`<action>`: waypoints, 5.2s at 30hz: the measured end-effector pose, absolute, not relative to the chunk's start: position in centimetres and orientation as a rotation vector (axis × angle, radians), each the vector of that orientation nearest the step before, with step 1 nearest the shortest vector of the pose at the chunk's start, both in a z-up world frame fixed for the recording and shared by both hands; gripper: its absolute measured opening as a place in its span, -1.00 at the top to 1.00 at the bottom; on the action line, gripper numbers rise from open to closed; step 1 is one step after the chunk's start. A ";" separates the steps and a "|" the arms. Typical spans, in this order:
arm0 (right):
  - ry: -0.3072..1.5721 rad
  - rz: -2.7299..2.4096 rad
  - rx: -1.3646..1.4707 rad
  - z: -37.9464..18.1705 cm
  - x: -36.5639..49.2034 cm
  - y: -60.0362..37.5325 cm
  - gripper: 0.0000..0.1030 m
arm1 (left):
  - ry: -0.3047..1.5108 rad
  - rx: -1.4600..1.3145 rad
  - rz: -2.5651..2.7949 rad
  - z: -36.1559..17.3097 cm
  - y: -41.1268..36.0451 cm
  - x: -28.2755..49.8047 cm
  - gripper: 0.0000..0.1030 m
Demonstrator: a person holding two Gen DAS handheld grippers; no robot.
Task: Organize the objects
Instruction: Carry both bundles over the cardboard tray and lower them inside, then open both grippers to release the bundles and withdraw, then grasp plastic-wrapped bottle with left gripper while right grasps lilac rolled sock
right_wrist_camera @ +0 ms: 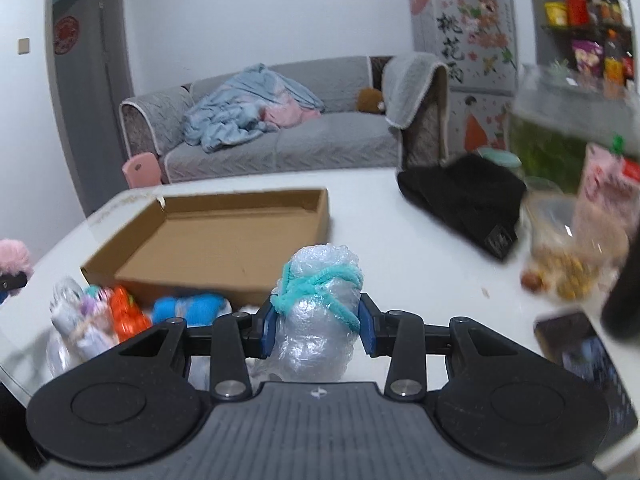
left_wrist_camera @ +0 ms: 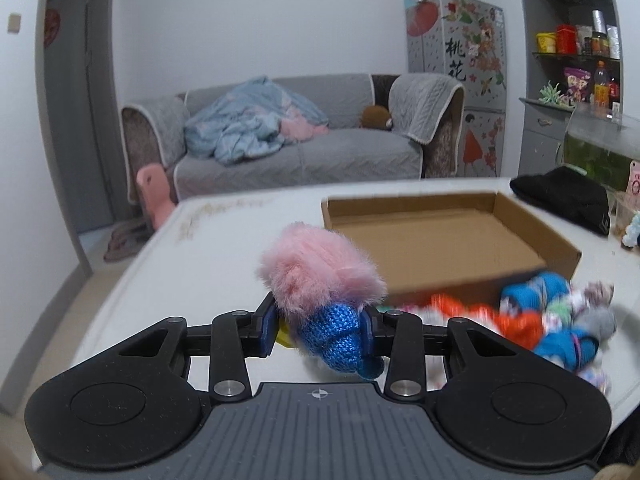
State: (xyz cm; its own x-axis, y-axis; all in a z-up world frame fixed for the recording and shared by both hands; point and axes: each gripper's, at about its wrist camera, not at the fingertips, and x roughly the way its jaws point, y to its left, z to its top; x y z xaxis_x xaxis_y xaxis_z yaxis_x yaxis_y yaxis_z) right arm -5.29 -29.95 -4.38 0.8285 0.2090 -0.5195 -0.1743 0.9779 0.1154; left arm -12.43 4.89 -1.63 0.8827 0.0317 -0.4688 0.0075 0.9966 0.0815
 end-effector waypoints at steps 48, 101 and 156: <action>0.985 0.479 0.109 -8.9 21.2 -12.1 0.12 | 0.827 0.273 -0.168 -8.2 0.5 16.8 -0.08; 0.705 0.615 -0.031 1.9 4.2 -18.3 -0.78 | 0.688 0.077 -0.171 2.0 3.2 -3.4 -0.99; 0.674 0.250 0.085 -13.0 -3.4 -29.7 -0.17 | 0.586 0.033 -0.093 -12.0 -2.4 -13.3 -0.88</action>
